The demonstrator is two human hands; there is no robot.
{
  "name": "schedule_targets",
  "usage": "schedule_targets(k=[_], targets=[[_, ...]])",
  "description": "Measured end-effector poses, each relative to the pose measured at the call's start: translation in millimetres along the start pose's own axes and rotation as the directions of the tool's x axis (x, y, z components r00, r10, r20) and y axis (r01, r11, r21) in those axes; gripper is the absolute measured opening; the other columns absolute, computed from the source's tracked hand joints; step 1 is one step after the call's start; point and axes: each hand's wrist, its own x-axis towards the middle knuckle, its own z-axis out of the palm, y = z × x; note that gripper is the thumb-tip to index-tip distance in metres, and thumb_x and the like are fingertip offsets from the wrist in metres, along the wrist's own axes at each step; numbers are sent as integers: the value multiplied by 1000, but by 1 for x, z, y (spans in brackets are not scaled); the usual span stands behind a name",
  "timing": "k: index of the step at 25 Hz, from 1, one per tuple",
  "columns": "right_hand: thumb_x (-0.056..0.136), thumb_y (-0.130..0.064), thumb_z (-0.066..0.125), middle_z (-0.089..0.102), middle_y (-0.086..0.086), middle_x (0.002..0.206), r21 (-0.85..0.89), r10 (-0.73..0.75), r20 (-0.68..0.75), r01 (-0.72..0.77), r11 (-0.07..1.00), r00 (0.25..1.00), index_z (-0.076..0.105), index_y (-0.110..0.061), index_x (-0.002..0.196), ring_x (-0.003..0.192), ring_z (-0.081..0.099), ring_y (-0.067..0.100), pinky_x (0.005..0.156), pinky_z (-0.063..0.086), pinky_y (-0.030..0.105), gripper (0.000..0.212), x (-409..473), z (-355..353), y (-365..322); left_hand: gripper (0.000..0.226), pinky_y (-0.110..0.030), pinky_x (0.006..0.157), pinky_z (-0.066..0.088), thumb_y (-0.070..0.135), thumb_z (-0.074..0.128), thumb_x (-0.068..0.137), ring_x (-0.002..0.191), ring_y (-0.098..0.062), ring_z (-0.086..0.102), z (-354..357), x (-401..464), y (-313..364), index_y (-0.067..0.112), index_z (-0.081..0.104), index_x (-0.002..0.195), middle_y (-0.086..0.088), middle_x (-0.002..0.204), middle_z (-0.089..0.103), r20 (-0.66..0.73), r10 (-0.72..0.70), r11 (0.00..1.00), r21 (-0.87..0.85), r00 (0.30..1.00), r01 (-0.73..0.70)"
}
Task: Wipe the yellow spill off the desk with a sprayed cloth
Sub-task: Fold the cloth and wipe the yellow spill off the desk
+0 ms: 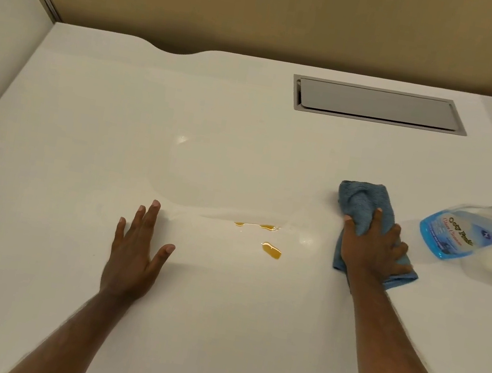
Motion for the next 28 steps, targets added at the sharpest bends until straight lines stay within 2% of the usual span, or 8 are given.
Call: schedule_targets(k=[3, 6, 14, 18, 20, 22, 25, 28], targets=[[90, -67, 29, 17, 10, 160, -11, -40, 23, 40, 999, 999, 16, -42, 150, 142, 14, 45, 107, 6, 72, 66, -18, 5, -18, 80, -34, 120, -6, 70, 8, 87, 147, -3, -2, 0, 0, 1, 25, 1, 152, 10, 160, 10, -5, 3, 1000, -3, 1000, -3], [93, -59, 36, 26, 10, 158, -18, -204, -19, 204, 979, 979, 27, -39, 147, 139, 24, 44, 105, 13, 70, 58, -53, 16, -45, 80, -35, 120, -6, 71, 8, 87, 147, -3, -2, 0, 0, 1, 25, 0, 152, 11, 159, 9, -5, 3, 1000, -4, 1000, -3], [92, -60, 30, 31, 11, 156, 14, -534, 48, 534, 846, 844, 35, -39, 145, 138, 30, 46, 106, 11, 73, 57, -165, 51, -120, 81, -37, 120, -4, 72, 8, 86, 147, -5, 1, 0, -1, -1, 26, 2, 152, 9, 160, 10, -15, 8, 1000, -30, 1000, -8], [90, -62, 30, 31, 10, 157, -54, -612, 121, 621, 782, 782, 30, -40, 146, 139, 30, 45, 108, 10, 71, 60, -214, 65, -149, 83, -37, 121, -2, 72, 13, 86, 148, -10, 6, 1, 0, -3, 23, 7, 152, 6, 159, 14, -69, -23, 993, -120, 997, 15], [90, -59, 39, 33, 8, 156, -52, -609, 113, 617, 785, 785, 30, -40, 146, 140, 30, 42, 107, 12, 71, 60, -208, 65, -147, 83, -35, 121, -2, 71, 13, 87, 148, -10, 6, 2, 0, -5, 21, 7, 152, 4, 160, 14, -83, -23, 992, -129, 996, 12], [88, -55, 46, 44, 9, 149, -37, -552, 42, 553, 832, 833, 40, -40, 141, 134, 40, 40, 104, 19, 73, 56, -185, 62, -134, 82, -34, 120, -4, 70, 13, 87, 148, -8, 3, 1, -1, -5, 20, 6, 153, 6, 160, 12, -77, -7, 994, -111, 997, -1], [83, -54, 42, 56, 10, 138, -18, -343, -88, 343, 939, 935, 55, -37, 132, 123, 52, 42, 96, 29, 75, 53, -125, 52, -95, 81, -33, 120, -5, 69, 11, 88, 148, -6, 1, 0, -2, -4, 21, 3, 153, 9, 160, 8, -67, 4, 995, -99, 998, -11], [88, -57, 36, 47, 12, 144, -14, -148, -97, 148, 989, 984, 46, -36, 137, 126, 44, 42, 98, 24, 73, 55, -72, 27, -34, 81, -35, 120, -4, 69, 10, 88, 148, -6, 2, 0, -2, -3, 20, 3, 153, 9, 160, 9, -71, 14, 994, -103, 997, -21]])
